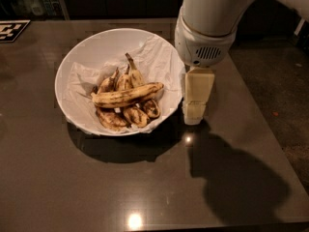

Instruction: Pick banana from white bowl

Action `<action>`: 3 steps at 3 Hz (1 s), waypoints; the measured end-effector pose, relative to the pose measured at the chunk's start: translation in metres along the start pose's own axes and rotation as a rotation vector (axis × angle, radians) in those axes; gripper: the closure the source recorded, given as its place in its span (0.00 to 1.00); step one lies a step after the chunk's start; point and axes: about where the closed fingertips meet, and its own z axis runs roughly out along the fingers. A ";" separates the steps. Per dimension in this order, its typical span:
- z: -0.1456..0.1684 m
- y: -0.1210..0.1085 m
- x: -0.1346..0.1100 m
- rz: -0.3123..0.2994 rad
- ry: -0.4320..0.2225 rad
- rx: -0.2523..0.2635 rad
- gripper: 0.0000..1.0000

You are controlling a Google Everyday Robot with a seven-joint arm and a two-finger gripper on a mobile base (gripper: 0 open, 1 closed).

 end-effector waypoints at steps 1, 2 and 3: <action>0.018 -0.010 -0.033 -0.064 -0.029 -0.066 0.07; 0.025 -0.015 -0.050 -0.102 -0.039 -0.094 0.08; 0.033 -0.016 -0.063 -0.131 -0.051 -0.120 0.20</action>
Offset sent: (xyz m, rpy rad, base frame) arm 0.0261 0.0707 -0.0272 -0.0127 0.1455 0.1685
